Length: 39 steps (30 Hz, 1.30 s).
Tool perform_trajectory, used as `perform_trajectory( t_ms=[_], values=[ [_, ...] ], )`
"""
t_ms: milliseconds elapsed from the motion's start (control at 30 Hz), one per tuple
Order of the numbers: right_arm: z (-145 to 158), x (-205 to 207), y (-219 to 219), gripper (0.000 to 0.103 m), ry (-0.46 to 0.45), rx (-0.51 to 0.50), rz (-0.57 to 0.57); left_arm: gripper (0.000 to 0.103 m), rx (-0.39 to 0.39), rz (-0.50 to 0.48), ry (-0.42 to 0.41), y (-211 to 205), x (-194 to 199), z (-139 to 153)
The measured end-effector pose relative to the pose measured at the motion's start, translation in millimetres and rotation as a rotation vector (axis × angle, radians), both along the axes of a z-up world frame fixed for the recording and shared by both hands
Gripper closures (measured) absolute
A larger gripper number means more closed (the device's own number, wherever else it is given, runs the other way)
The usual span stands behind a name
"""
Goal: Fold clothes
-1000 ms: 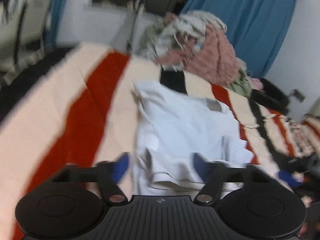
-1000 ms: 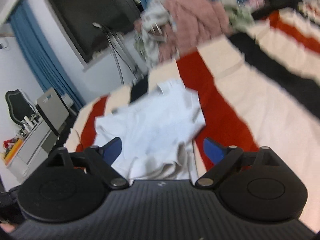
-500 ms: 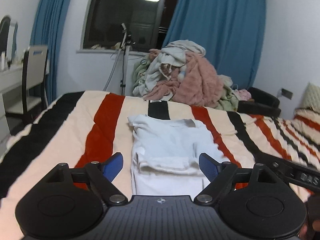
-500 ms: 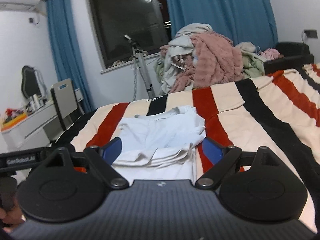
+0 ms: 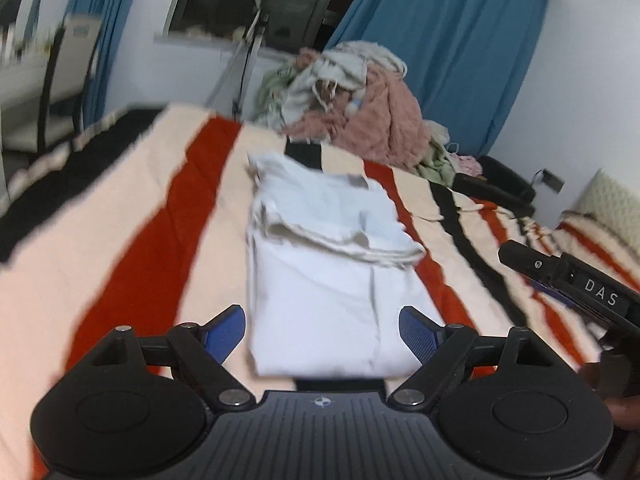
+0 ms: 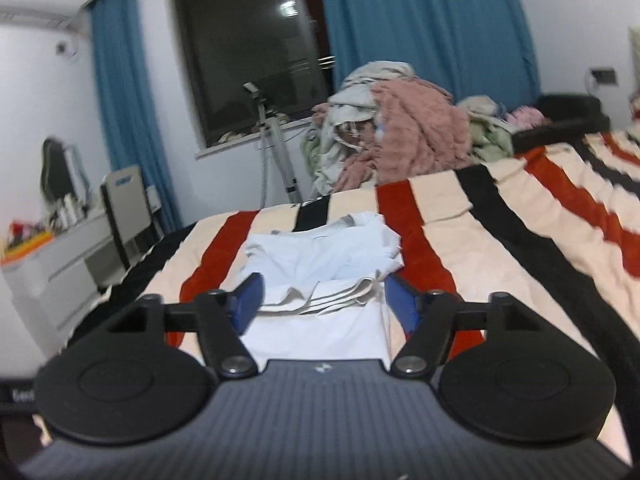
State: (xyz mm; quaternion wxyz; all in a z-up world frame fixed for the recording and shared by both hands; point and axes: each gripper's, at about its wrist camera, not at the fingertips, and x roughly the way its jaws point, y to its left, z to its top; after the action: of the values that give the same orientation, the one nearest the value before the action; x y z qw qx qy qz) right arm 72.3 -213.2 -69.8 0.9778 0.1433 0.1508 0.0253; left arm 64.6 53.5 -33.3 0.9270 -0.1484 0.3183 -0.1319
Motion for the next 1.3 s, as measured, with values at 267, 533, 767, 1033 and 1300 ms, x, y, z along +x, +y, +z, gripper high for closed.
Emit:
perform_trajectory(
  t_ms=[267, 533, 767, 1033, 1300],
  values=[
    [-50, 25, -42, 0.012, 0.26, 0.568, 0.02, 0.02, -0.4, 0.023, 0.34, 25, 40, -71],
    [-129, 45, -45, 0.036, 0.487, 0.924, -0.05, 0.096, -0.552, 0.211, 0.312, 48, 59, -100],
    [-130, 43, -55, 0.093, 0.378, 0.907, -0.178, 0.098, -0.633, 0.246, 0.219, 61, 53, -95],
    [-95, 31, -52, 0.094, 0.233, 0.744, -0.111, 0.099, -0.616, 0.201, 0.105, 56, 38, -71],
    [-42, -54, -45, 0.094, 0.033, 0.662, -0.023, 0.099, -0.538, 0.121, -0.102, 51, -55, -11]
  ],
)
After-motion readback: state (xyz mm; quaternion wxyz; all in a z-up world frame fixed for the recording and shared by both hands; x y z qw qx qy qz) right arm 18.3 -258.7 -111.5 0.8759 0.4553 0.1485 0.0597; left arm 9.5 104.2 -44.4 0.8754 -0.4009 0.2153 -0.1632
